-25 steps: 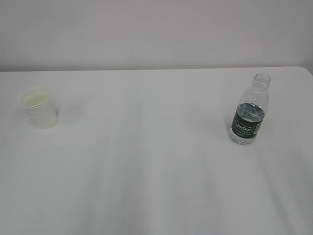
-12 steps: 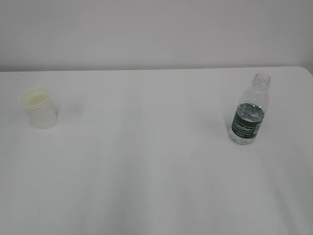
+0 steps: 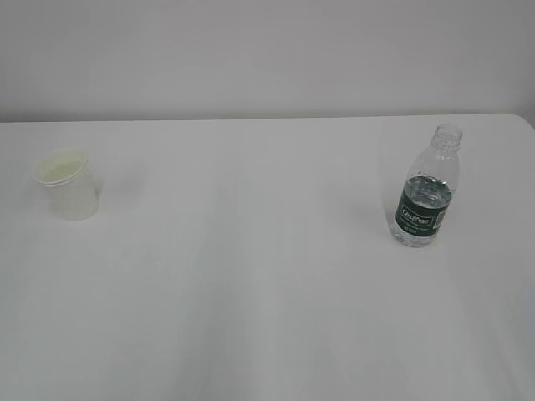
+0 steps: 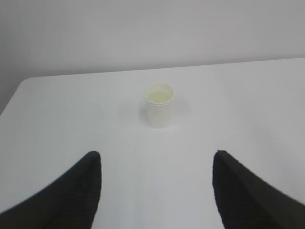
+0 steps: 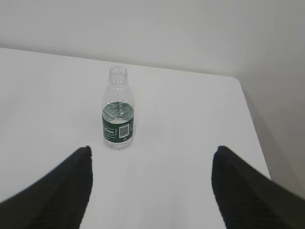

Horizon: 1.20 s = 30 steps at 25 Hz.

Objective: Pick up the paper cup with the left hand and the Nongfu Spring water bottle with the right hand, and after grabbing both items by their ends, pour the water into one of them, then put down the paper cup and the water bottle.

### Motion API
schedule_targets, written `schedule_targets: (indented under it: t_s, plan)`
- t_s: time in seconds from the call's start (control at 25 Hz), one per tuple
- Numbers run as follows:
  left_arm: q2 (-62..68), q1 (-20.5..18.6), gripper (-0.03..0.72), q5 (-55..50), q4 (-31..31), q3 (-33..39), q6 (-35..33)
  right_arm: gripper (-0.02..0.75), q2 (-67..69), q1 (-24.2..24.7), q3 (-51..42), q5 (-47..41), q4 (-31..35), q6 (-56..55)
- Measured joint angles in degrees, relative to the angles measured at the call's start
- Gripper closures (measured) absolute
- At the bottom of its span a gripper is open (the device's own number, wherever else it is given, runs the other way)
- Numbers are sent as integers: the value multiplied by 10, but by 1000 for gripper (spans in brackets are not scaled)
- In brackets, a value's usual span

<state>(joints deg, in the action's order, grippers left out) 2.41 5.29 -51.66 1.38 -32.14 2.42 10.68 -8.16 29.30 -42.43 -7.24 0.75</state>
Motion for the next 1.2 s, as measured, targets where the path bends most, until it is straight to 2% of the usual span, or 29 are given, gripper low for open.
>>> schedule_targets:
  t_s: [0.68,1.2]
  plan:
    - [0,0,165,-63,-14,0,-1,145,-8,0,25,-180,8,0]
    - [0,0,165,-113,-24,13,-1,145,-9,0,1,-205,26,0]
